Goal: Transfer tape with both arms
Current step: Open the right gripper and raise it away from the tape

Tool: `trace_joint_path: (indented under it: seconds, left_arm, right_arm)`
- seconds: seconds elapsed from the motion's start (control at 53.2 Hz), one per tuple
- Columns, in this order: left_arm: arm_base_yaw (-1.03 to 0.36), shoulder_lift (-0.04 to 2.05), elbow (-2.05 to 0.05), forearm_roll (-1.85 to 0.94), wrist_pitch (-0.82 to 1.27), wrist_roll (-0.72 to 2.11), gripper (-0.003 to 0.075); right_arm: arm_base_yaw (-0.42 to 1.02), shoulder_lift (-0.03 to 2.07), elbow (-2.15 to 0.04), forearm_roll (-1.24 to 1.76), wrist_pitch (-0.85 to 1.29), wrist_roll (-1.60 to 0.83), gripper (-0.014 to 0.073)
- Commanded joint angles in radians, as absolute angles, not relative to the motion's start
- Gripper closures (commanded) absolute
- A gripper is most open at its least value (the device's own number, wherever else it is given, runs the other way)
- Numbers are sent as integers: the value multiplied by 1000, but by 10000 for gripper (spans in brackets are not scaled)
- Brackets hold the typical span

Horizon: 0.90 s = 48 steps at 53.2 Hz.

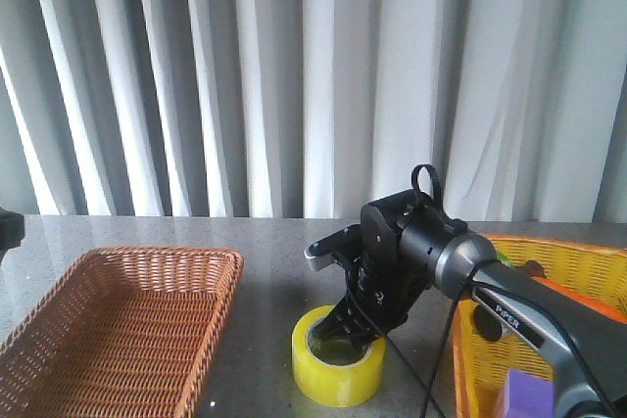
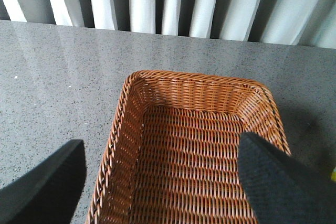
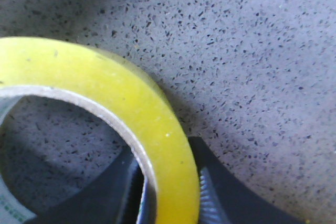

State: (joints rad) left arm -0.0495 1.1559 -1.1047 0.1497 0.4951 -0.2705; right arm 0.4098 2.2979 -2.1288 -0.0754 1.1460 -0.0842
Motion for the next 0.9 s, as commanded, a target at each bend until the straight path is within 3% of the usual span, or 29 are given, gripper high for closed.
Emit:
trace_joint_path:
  seconds: [0.0,0.245,0.395,0.696,0.884]
  left_arm:
    - [-54,1138,-1142,146,431,-276,143]
    - [-54,1138,-1142,146,431,-276,143]
    - [-54,1138,-1142,146,431,-276,143]
    - [-54,1138,-1142,146,432,-276,143]
    - [-54,1137,-1142,146,434,-276,143]
  right_arm:
    - [391,2236,-2170,-23,1123,-84,394]
    - [380,2187,-2272,14,1133,-87,97]
    - [380,2112,-2319,0,1104,-87,-11]
    - [366,1915,-2322,-148,1100,-72,31]
    - [256,1793,-2314,-153,1083,-35,113]
